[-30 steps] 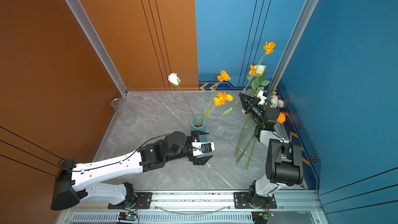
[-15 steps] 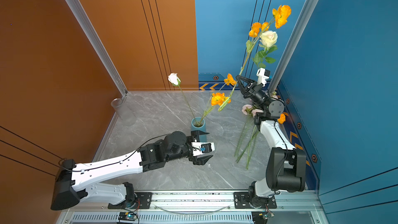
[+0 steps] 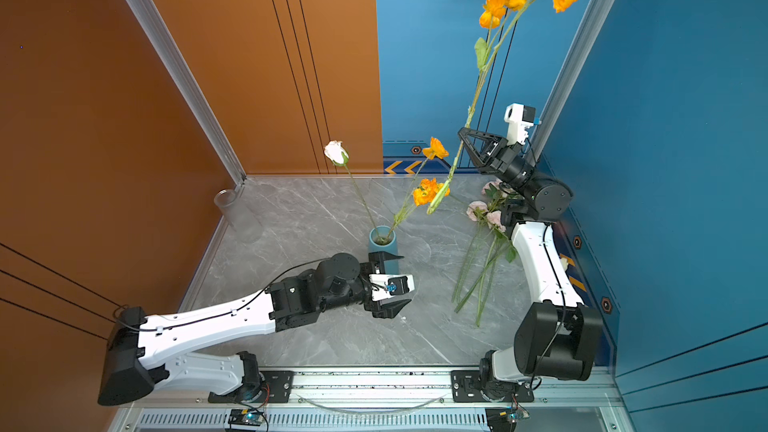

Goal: Arrange the flowers into the vase
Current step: 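Lift the orange poppies high and carry them toward the teal vase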

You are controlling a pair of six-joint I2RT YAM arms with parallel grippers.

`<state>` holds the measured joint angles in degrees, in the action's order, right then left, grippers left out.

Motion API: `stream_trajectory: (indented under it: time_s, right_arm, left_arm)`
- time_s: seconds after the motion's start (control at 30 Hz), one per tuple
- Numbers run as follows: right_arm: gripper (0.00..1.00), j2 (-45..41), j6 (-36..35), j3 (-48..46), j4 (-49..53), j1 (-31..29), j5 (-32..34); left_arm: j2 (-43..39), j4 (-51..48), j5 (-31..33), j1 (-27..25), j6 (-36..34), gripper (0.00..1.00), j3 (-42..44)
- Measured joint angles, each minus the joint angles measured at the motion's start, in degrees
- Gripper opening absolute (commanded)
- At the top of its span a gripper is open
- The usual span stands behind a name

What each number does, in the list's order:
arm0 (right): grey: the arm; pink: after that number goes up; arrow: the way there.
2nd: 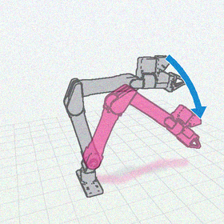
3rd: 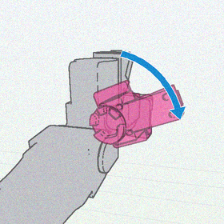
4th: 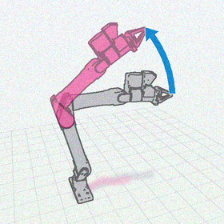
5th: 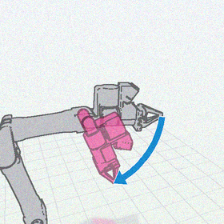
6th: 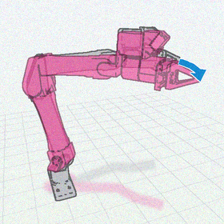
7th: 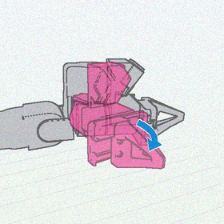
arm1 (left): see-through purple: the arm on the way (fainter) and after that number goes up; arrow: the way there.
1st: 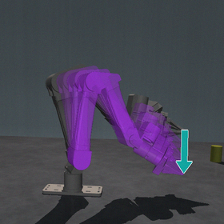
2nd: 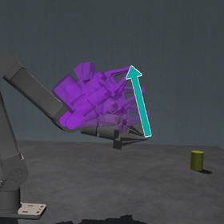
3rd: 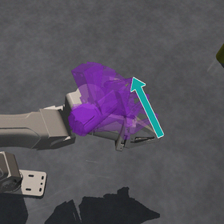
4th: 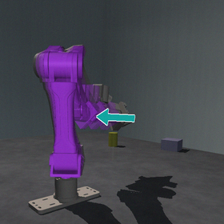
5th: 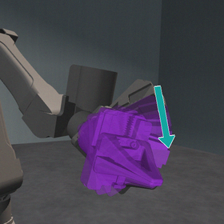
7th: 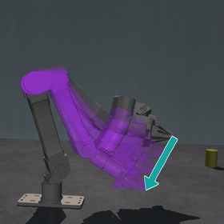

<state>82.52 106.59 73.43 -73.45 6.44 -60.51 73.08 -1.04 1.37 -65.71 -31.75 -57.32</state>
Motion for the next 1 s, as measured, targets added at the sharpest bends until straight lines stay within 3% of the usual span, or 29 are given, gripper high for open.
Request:
stream_trajectory:
  time_s: [0.2, 0.3, 0.37, 0.47, 0.63, 0.8, 1.0]
  right_arm:
    - [0.00, -2.43, -9.51, -0.22, 13.53, -0.22, -1.20]
    - [0.00, -8.61, -26.60, 0.68, 35.74, -1.79, 1.33]
    - [0.00, -13.27, -40.83, 4.15, 53.55, -4.96, 6.58]
    - [0.00, -19.58, -55.76, 7.17, 68.37, -10.86, 13.46]
    - [0.00, -25.90, -69.68, 5.79, 77.99, -20.06, 24.57]
    - [0.00, -25.53, -80.11, -1.31, 81.46, -33.31, 40.48]
    - [0.00, -20.81, -91.65, -5.40, 82.99, -48.11, 62.25]
  left_arm:
    - [-0.04, -0.26, 0.17, 0.09, -0.37, 0.98, 0.00]
    - [-1.55, -1.92, -1.38, 1.27, -0.35, 0.98, 0.02]
    - [-4.59, -2.64, -4.59, 3.15, -0.20, 0.98, 0.22]
    - [-11.23, -1.90, -11.04, 7.69, 1.33, 0.98, 0.90]
    - [-17.90, 1.57, -23.61, 17.64, 6.27, 0.98, 0.92]
    - [-15.34, -1.68, -39.91, 27.98, 11.39, 0.98, -3.87]
    - [-11.65, -12.33, -51.39, 32.72, 11.47, 0.98, -10.60]
